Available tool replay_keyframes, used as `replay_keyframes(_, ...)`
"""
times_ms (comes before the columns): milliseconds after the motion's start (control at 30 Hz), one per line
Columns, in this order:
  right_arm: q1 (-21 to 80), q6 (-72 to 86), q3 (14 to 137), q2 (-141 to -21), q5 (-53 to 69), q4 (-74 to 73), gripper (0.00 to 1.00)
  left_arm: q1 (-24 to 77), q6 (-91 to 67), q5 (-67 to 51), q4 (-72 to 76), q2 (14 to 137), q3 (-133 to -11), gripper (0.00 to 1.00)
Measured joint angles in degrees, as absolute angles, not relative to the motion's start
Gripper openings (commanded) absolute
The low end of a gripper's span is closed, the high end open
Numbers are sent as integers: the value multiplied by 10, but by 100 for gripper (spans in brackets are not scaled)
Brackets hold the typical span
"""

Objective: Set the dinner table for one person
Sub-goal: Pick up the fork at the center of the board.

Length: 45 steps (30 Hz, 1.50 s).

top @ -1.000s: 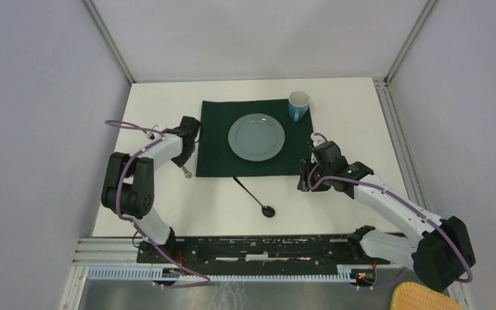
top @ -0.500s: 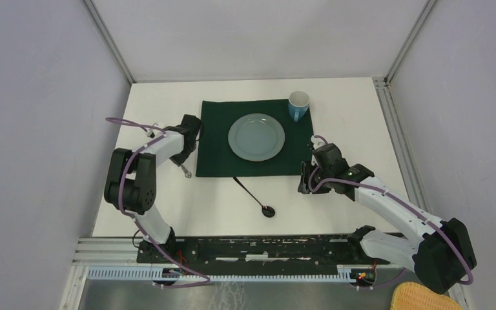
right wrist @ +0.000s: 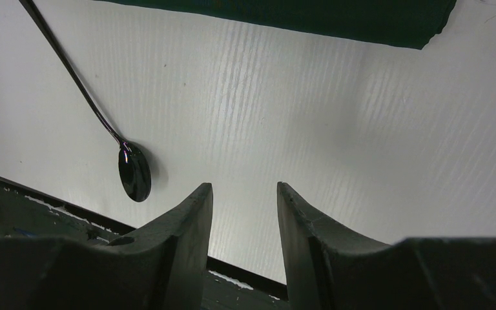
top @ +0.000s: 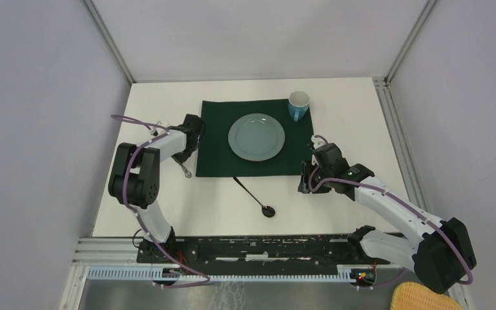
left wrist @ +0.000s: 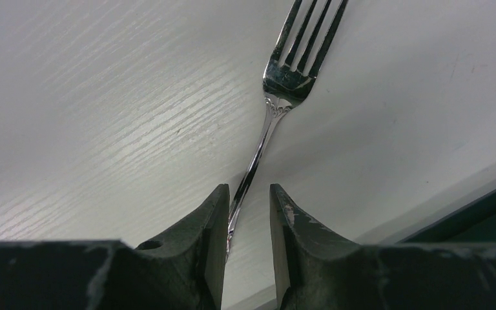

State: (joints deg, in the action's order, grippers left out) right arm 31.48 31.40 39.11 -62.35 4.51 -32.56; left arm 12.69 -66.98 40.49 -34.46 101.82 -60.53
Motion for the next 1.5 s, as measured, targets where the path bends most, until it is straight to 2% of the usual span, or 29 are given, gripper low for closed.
replay_keyframes(433, 314, 314, 391, -636, 45, -326, 47, 113, -644, 406, -329, 1031, -611, 37)
replay_keyframes(667, 314, 314, 391, -637, 45, -326, 47, 108, -641, 404, -322, 1037, -610, 29)
replay_keyframes(1000, 314, 314, 391, -637, 45, -326, 47, 108, -625, 406, -263, 1015, -568, 32)
replay_keyframes(1133, 314, 314, 391, -637, 45, -326, 47, 108, -625, 404, -240, 1001, -547, 25)
replay_keyframes(1167, 314, 314, 391, -637, 45, -326, 47, 107, -625, 404, -236, 998, -543, 17)
replay_keyframes(1267, 314, 314, 391, -637, 45, -326, 47, 106, -622, 401, -230, 992, -535, 8)
replay_keyframes(1500, 314, 314, 391, -637, 45, -326, 47, 106, -617, 399, -226, 988, -531, 2)
